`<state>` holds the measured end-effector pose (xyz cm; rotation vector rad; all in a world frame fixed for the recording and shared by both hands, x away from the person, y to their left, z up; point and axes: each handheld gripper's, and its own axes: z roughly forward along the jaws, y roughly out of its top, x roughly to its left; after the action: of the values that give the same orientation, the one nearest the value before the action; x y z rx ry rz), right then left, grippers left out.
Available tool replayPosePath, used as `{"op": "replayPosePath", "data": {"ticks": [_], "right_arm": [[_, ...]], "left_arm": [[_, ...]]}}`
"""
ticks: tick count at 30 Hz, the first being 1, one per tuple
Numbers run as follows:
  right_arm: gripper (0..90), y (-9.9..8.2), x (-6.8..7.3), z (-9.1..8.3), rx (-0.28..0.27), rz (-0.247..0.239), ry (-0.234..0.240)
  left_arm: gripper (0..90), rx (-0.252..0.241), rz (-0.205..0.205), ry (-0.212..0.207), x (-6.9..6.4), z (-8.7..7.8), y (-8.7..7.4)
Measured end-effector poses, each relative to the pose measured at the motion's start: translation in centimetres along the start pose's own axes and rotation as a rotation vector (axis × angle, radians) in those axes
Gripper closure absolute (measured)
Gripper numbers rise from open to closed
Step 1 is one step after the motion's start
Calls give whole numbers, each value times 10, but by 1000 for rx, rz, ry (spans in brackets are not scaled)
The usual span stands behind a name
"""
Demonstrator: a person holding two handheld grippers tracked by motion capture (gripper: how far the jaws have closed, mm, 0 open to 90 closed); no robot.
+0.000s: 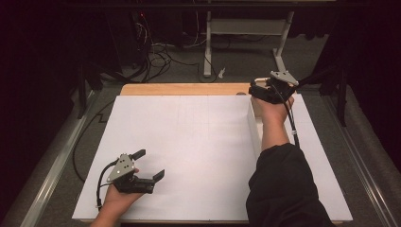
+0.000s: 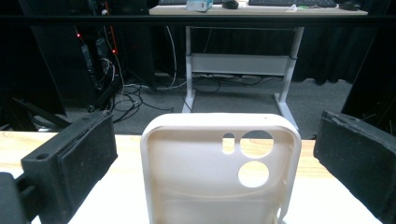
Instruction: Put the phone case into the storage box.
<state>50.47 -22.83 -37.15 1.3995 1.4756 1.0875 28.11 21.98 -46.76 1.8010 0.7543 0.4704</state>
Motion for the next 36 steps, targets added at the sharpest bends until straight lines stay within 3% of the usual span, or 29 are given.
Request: {"op": "replayPosePath", "data": {"ticks": [14,25,36], "right_arm": [[0,-9,2,-15,18,3,32],[0,-11,-3,-33,28,2,58],[0,-13,-7,-49,27,-14,83]], "left_arm": [[7,22,13,8,0,2,0],[7,27,6,17,2,1,0],[7,47,27,27,1,3,0]]}}
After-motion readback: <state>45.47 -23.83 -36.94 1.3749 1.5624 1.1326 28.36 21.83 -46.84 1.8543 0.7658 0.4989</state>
